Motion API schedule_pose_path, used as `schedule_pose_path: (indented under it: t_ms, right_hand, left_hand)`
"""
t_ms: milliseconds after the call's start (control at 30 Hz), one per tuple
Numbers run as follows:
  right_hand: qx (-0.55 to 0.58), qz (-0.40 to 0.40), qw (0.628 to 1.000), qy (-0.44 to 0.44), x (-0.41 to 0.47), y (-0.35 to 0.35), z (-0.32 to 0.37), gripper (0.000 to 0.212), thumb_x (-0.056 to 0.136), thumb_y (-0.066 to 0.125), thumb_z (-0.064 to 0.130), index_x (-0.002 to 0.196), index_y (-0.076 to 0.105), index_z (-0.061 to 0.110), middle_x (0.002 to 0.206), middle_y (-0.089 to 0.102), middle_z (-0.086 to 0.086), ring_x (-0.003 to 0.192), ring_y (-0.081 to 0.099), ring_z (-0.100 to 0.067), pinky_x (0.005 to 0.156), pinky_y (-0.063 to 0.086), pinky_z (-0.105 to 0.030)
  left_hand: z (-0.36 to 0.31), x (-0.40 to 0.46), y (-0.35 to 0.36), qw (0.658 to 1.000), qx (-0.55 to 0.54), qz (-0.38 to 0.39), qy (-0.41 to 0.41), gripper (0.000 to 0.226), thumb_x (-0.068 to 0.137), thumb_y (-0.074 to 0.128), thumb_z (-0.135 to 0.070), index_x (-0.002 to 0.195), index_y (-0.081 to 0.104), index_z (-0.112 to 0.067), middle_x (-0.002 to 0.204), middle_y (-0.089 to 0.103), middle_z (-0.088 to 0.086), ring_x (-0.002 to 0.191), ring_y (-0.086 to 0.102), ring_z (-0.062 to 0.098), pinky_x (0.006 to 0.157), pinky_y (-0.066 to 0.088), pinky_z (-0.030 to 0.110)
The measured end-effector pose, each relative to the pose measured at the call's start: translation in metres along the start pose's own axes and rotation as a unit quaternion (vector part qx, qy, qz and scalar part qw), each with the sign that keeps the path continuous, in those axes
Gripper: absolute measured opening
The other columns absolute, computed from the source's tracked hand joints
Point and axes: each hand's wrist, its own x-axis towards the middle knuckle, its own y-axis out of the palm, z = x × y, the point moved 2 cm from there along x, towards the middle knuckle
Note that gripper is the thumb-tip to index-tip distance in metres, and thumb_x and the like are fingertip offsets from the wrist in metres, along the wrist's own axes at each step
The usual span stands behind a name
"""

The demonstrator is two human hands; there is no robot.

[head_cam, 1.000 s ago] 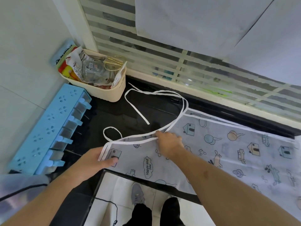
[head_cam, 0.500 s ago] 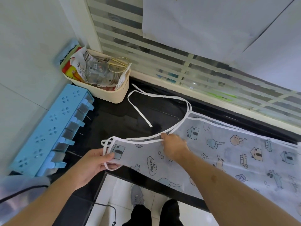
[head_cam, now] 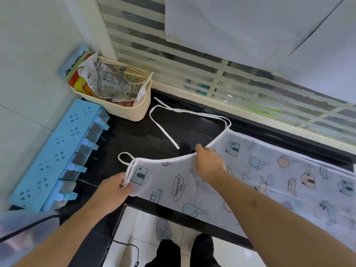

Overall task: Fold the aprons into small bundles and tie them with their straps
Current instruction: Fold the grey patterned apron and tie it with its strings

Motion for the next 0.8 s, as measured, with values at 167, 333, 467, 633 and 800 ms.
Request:
schedule_pose_path:
  t_ms: [167,333,467,633,800]
  right_hand:
    - [0.053,-0.089,0.995,-0.002,-0.043,0.018,0.007,0.052,0.097,0.056,0.027,0.140,0.029,0.017,0.120,0.051,-0.005,0.103,0.057,-0.023,0.084,0.056,-0.036]
    - [0.126,-0.059,0.990,-0.007,-0.108,0.057,0.016,0.052,0.091,0.057,0.048,0.128,0.032,0.021,0.117,0.045,0.004,0.099,0.050,-0.016,0.081,0.052,-0.028]
    - [0.089,0.002,0.996,-0.027,-0.131,0.093,0.007,0.070,0.083,0.067,0.061,0.130,0.029,0.025,0.123,0.037,0.004,0.112,0.044,-0.019,0.100,0.048,-0.036]
    - [0.083,-0.012,0.995,-0.053,-0.133,0.102,-0.007,0.058,0.090,0.063,0.054,0.131,0.032,0.027,0.126,0.036,0.005,0.117,0.041,-0.020,0.104,0.043,-0.036]
    - [0.105,-0.024,0.993,-0.052,-0.132,0.104,-0.014,0.049,0.093,0.060,0.048,0.128,0.033,0.028,0.126,0.035,0.007,0.116,0.040,-0.018,0.106,0.041,-0.035]
  left_hand:
    - [0.008,-0.002,0.000,0.999,-0.016,-0.026,-0.029,0.040,0.089,0.079,-0.019,0.118,0.052,-0.024,0.107,0.064,-0.006,0.091,0.068,0.011,0.068,0.050,0.017]
    - [0.020,-0.005,0.008,0.997,-0.016,0.025,-0.075,0.036,0.074,0.086,-0.042,0.098,0.068,-0.024,0.079,0.075,-0.007,0.073,0.073,0.011,0.059,0.058,0.025]
    - [0.015,-0.012,0.014,0.997,-0.039,0.003,-0.070,0.020,0.082,0.083,-0.018,0.094,0.068,-0.025,0.079,0.075,-0.003,0.071,0.075,0.017,0.062,0.064,0.034]
    - [0.006,-0.003,0.000,0.987,-0.100,0.009,-0.128,0.018,0.091,0.073,-0.005,0.102,0.065,-0.016,0.087,0.074,0.013,0.072,0.076,0.029,0.070,0.067,0.044]
    - [-0.018,-0.019,0.007,0.964,-0.177,0.160,-0.122,0.034,0.091,0.080,-0.013,0.117,0.062,-0.026,0.098,0.080,0.010,0.084,0.080,0.028,0.075,0.065,0.042]
